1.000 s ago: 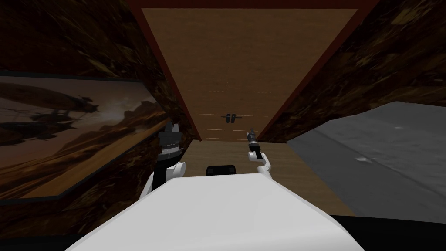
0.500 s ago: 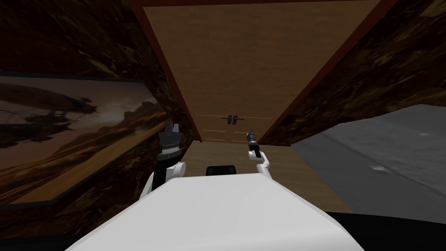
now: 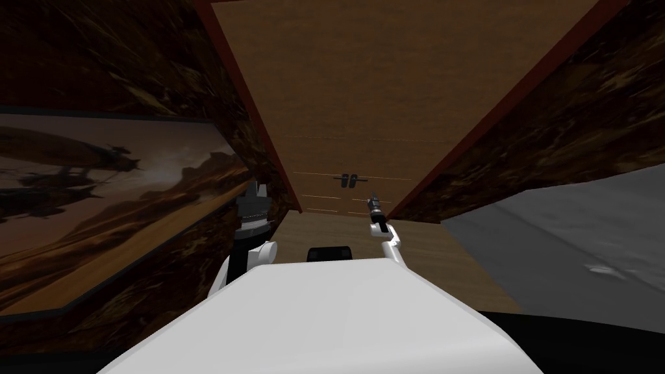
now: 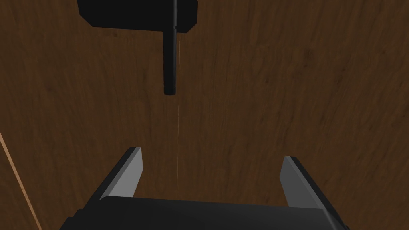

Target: Pull the door open

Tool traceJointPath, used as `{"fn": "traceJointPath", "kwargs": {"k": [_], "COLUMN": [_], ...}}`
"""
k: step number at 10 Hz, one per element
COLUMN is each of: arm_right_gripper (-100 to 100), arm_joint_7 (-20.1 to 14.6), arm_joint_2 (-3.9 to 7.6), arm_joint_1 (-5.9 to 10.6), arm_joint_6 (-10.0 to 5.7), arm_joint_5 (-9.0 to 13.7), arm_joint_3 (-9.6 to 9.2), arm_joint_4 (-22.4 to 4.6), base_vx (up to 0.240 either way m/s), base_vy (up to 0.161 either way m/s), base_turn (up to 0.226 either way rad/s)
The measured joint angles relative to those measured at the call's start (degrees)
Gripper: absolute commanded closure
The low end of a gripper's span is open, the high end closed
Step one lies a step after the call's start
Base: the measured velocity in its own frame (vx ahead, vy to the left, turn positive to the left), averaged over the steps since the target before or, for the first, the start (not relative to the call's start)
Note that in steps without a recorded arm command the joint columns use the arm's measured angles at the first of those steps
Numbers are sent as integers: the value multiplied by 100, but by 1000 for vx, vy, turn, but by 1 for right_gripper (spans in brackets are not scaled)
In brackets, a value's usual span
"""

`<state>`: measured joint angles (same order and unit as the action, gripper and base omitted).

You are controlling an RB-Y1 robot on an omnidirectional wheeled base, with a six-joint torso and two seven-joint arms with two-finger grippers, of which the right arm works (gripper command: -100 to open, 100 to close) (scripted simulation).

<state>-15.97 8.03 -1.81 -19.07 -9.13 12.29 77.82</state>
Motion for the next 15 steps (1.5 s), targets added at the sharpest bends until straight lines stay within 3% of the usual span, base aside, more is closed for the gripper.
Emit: {"fn": "traceJointPath", "kwargs": {"k": [6,11,13,14,15], "arm_right_gripper": [-100,-100,-100,-100,-100], "arm_joint_7": [-173,-296,-368,-481,-502], "arm_joint_2": [35,49,253,421,464], "arm_joint_1": [439,696,616,449,480], "arm_joint_6": [24,41,13,36,-2], "arm_joint_5": [-213,-358,-292,-239,-223], "arm_joint_3": [206,341,487,542,610], "arm_joint_4": [-743,-1206,-1307,-1217,-1338], "base_vx": [116,100,129,102,140], "base_vy": [-2,-17,8,1,-4], "base_turn": [58,39,60,11,94]}}
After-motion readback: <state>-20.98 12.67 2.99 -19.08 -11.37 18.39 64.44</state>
